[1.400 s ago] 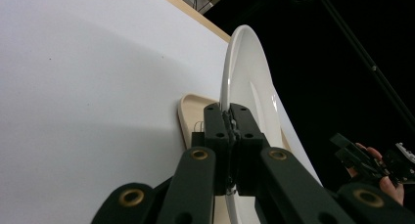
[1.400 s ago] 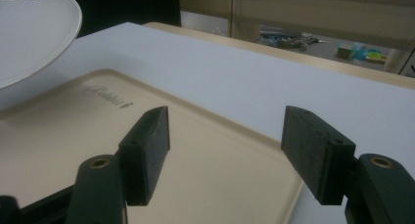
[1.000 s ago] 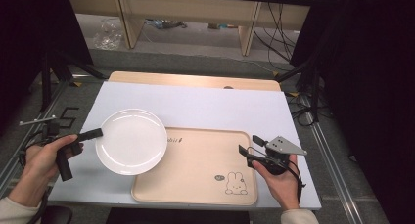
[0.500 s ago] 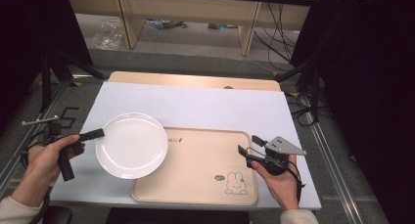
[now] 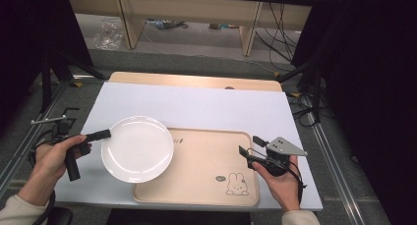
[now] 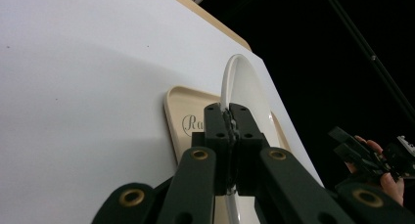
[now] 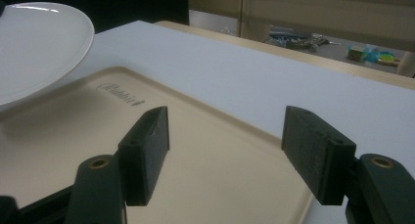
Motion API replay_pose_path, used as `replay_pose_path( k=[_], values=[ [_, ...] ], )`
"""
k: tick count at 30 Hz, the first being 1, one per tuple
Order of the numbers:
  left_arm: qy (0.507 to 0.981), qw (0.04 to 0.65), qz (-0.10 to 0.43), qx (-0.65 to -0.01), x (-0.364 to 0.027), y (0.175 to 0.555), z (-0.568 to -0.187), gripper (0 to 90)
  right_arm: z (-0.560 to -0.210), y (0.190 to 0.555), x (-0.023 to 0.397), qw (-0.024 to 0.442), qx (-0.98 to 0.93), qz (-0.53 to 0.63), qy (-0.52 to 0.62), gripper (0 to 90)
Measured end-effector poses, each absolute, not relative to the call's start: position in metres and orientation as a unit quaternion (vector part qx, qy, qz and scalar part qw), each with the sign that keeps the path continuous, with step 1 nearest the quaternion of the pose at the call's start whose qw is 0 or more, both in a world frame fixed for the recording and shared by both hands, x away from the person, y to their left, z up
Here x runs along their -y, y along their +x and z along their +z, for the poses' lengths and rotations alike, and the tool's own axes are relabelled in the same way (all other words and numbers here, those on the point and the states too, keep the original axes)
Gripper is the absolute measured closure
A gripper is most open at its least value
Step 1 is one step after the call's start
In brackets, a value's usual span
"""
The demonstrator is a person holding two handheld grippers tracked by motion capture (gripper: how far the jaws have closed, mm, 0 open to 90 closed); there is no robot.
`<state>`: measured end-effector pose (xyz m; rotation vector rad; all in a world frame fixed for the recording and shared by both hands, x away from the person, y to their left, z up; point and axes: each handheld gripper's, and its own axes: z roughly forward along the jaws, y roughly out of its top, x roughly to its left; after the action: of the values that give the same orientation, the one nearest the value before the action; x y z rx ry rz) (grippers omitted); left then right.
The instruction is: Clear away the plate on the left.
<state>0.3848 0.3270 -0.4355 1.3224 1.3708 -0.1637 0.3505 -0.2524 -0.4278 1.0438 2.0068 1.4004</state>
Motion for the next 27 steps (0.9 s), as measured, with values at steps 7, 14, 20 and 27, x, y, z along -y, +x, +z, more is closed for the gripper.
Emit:
replay_pose_path(
  k=[7,14,20,27],
  values=[
    [0.567,0.574,-0.076,-0.585,-0.322,0.387,-0.436,87.5,-0.428,0.351,0.253,0.235,-0.733,0.513,0.380,35.5],
    [0.569,0.574,-0.077,-0.584,-0.319,0.388,-0.436,87.5,-0.428,0.351,0.252,0.234,-0.733,0.514,0.379,35.5],
    [0.571,0.573,-0.079,-0.582,-0.317,0.389,-0.437,87.5,-0.428,0.351,0.252,0.232,-0.733,0.515,0.378,34.8],
    [0.573,0.572,-0.082,-0.581,-0.314,0.390,-0.436,87.5,-0.428,0.351,0.252,0.231,-0.734,0.515,0.379,34.6]
  ],
)
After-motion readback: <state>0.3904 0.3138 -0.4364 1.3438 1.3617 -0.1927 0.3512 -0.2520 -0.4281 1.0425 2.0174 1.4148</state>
